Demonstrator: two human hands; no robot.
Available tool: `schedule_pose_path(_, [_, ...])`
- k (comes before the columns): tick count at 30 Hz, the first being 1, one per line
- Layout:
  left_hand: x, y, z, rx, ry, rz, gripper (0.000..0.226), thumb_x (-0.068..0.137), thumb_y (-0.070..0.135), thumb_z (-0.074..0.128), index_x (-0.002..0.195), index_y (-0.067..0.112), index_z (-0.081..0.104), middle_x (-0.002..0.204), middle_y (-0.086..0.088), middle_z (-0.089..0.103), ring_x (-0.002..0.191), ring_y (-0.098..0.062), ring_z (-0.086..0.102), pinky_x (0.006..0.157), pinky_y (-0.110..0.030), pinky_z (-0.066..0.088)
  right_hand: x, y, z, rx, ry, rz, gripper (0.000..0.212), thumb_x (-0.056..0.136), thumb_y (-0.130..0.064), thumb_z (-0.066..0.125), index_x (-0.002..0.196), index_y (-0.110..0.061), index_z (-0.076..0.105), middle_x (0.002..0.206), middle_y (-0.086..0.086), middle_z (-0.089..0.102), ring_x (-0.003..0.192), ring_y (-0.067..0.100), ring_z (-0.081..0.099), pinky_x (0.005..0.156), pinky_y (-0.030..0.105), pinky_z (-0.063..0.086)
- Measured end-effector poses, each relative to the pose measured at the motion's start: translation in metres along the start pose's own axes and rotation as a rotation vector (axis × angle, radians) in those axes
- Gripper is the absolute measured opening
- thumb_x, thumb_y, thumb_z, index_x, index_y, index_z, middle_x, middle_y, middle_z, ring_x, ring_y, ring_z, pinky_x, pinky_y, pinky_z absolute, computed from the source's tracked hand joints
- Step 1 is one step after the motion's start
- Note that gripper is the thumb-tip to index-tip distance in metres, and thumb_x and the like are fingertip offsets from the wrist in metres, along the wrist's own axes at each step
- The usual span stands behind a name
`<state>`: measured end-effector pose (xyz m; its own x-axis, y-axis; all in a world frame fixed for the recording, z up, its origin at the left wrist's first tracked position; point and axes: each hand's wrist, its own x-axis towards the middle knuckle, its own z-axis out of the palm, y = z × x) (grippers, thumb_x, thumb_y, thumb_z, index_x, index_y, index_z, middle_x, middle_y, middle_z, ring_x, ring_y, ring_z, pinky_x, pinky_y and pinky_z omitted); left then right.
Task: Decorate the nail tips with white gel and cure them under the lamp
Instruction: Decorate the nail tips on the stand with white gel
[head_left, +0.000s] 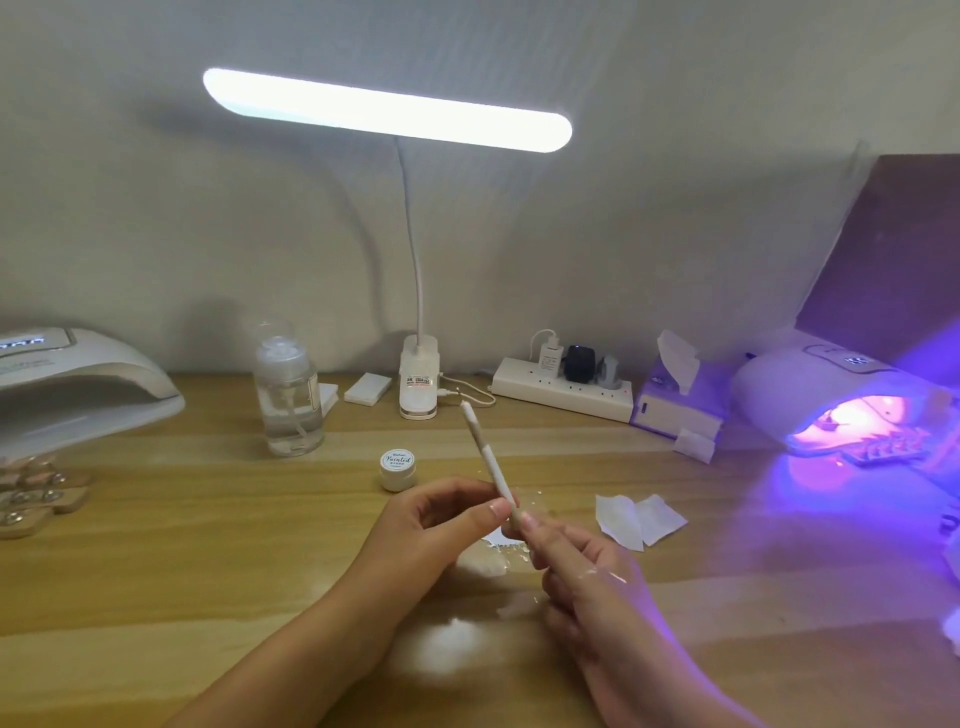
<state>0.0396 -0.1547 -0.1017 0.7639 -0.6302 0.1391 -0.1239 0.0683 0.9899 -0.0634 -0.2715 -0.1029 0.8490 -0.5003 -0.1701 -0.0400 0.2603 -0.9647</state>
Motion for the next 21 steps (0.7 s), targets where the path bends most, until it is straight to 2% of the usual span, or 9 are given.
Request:
schedule_pose_path(3, [-0.001, 0.0, 0.0, -0.018, 0.017, -0.025, 0.011, 0.087, 0.018, 0.068, 0.094, 0.015, 0.076, 0.086, 0.005, 0.076, 0.067, 0.009, 0.059, 0.056, -0.007, 0.04, 0.002, -0.006, 0.0, -0.062, -0.038, -0.009, 0.029, 0.076, -0.042, 0.072, 0.081, -0.015, 0.082, 0.055, -0.011, 0.05, 0.035, 0.002, 0.036, 0.037, 0.013, 0.028])
schedule_pose_path(6, [0.005, 0.003, -0.009, -0.052, 0.124, -0.048, 0.003, 0.087, 0.018, 0.068, 0.089, 0.016, 0.069, 0.091, 0.004, 0.077, 0.061, 0.003, 0.054, 0.056, -0.014, 0.04, 0.016, -0.019, -0.021, -0.424, 0.022, -0.206, 0.031, 0.08, -0.053, 0.062, 0.085, -0.029, 0.08, 0.065, -0.021, 0.064, 0.048, -0.004, 0.052, 0.048, 0.011, 0.038])
schedule_pose_path(8, [0.012, 0.006, -0.023, -0.079, 0.233, -0.038, 0.005, 0.088, 0.017, 0.067, 0.083, 0.017, 0.066, 0.09, 0.001, 0.077, 0.059, -0.005, 0.046, 0.055, -0.022, 0.034, 0.028, -0.026, -0.052, -0.707, 0.153, -0.391, 0.012, 0.086, -0.047, 0.067, 0.09, -0.037, 0.073, 0.082, -0.024, 0.068, 0.07, -0.005, 0.06, 0.062, 0.009, 0.044])
schedule_pose_path(9, [0.015, 0.008, -0.032, -0.083, 0.301, -0.02, 0.006, 0.088, 0.015, 0.065, 0.082, 0.016, 0.065, 0.087, 0.002, 0.077, 0.058, -0.006, 0.044, 0.055, -0.024, 0.032, 0.033, -0.029, -0.068, -0.881, 0.207, -0.427, 0.008, 0.088, -0.042, 0.066, 0.094, -0.037, 0.069, 0.092, -0.021, 0.067, 0.082, -0.002, 0.06, 0.073, 0.017, 0.048])
schedule_pose_path(11, [0.02, 0.01, -0.05, -0.068, 0.445, 0.025, 0.007, 0.087, 0.012, 0.063, 0.08, 0.013, 0.065, 0.076, 0.008, 0.075, 0.054, 0.001, 0.048, 0.058, -0.027, 0.034, 0.044, -0.025, -0.098, -1.169, 0.247, -0.325, 0.016, 0.09, -0.035, 0.065, 0.106, -0.031, 0.066, 0.112, -0.012, 0.062, 0.106, 0.015, 0.058, 0.093, 0.039, 0.048])
schedule_pose_path(13, [0.022, 0.007, -0.065, -0.038, 0.596, 0.072, 0.008, 0.086, 0.012, 0.061, 0.078, 0.013, 0.062, 0.07, 0.011, 0.072, 0.052, 0.007, 0.051, 0.063, -0.029, 0.037, 0.053, -0.021, -0.109, -1.302, 0.269, -0.268, 0.023, 0.091, -0.027, 0.067, 0.114, -0.026, 0.065, 0.121, -0.003, 0.06, 0.119, 0.025, 0.053, 0.102, 0.046, 0.043])
schedule_pose_path(15, [0.022, 0.003, -0.077, -0.019, 0.734, 0.108, 0.009, 0.084, 0.021, 0.059, 0.079, 0.014, 0.057, 0.066, 0.014, 0.069, 0.055, 0.003, 0.051, 0.063, -0.03, 0.039, 0.063, -0.024, -0.092, -1.359, 0.253, -0.368, 0.026, 0.091, -0.025, 0.066, 0.117, -0.025, 0.066, 0.12, -0.006, 0.063, 0.12, 0.022, 0.054, 0.102, 0.043, 0.042])
schedule_pose_path(17, [0.024, -0.001, -0.083, -0.024, 0.834, 0.121, 0.018, 0.077, 0.031, 0.055, 0.082, 0.014, 0.055, 0.065, 0.013, 0.064, 0.061, -0.005, 0.052, 0.062, -0.03, 0.038, 0.08, -0.035, -0.054, -1.394, 0.14, -0.463, 0.026, 0.092, -0.027, 0.063, 0.117, -0.027, 0.068, 0.118, -0.009, 0.064, 0.117, 0.017, 0.056, 0.096, 0.035, 0.044])
schedule_pose_path(21, [0.029, -0.014, -0.091, 0.011, 0.971, 0.12, 0.008, 0.091, 0.024, 0.059, 0.09, 0.017, 0.054, 0.08, 0.009, 0.064, 0.068, 0.0, 0.057, 0.059, -0.022, 0.038, 0.134, -0.065, 0.048, -1.567, -0.048, -0.611, 0.027, 0.098, -0.032, 0.053, 0.115, -0.023, 0.071, 0.115, -0.002, 0.067, 0.111, 0.023, 0.061, 0.084, 0.036, 0.05])
